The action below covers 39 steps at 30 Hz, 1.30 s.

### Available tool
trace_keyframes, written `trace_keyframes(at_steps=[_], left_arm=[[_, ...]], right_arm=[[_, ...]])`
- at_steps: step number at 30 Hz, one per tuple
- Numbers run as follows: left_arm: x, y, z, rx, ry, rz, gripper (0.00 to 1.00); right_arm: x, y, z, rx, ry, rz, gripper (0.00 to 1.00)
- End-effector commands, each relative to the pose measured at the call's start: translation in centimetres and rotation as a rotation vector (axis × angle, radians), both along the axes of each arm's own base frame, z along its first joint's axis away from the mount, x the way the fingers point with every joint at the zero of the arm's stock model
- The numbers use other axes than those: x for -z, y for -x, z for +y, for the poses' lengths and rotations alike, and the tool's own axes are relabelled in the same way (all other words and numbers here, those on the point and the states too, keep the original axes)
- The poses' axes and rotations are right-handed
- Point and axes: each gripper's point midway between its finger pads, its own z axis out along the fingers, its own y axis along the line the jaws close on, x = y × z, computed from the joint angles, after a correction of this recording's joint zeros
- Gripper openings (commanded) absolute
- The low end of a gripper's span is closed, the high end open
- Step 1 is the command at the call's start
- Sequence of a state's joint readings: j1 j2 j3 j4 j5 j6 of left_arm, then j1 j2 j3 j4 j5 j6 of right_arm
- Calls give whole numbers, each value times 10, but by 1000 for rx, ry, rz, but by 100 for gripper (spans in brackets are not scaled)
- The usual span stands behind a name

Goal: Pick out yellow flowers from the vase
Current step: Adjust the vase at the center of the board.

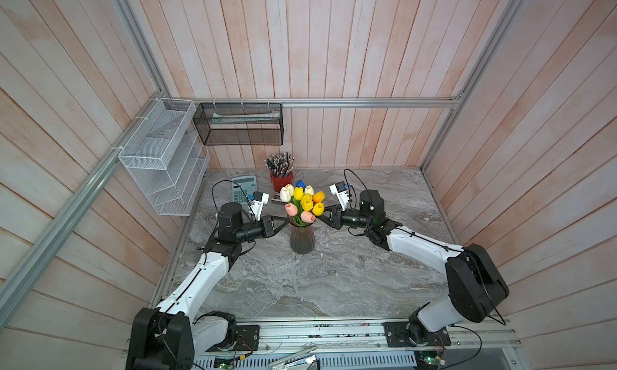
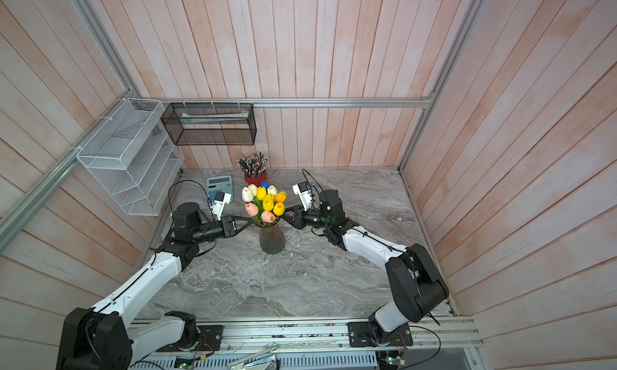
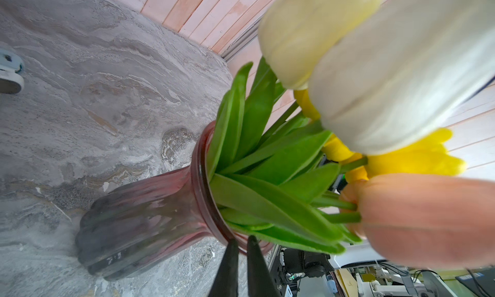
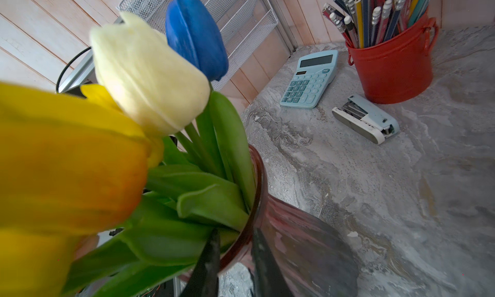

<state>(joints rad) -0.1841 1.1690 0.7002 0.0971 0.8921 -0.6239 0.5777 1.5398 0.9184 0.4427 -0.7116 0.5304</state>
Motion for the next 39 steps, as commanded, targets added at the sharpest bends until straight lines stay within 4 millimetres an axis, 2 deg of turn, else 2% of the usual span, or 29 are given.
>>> trace_keyframes(at_steps=[1, 5, 16, 21, 25, 28, 34, 39], left_arm=[[10, -15, 3, -44, -64, 11, 12], [14, -26, 4, -55, -99, 10, 12], [25, -47, 11, -72, -151, -4, 11], [19, -50, 17, -92, -141, -18, 12], [13, -46, 23, -114, -143, -25, 20], [9, -42, 29, -133, -146, -25, 27], [2, -33, 37, -168, -140, -33, 33], [2, -31, 38, -176, -142, -32, 36]], right_arm=[[-2, 25, 19, -90, 13, 6, 21], [0, 29, 19, -78, 20, 19, 19], [-9, 45, 20, -77, 12, -8, 19], [-22, 41, 0, 33, 72, -128, 19], [-37, 47, -21, 128, 115, -260, 19], [-46, 58, -26, 148, 118, -333, 20], [-53, 84, -10, 172, 117, -458, 15], [-54, 93, 12, 190, 126, -515, 12]])
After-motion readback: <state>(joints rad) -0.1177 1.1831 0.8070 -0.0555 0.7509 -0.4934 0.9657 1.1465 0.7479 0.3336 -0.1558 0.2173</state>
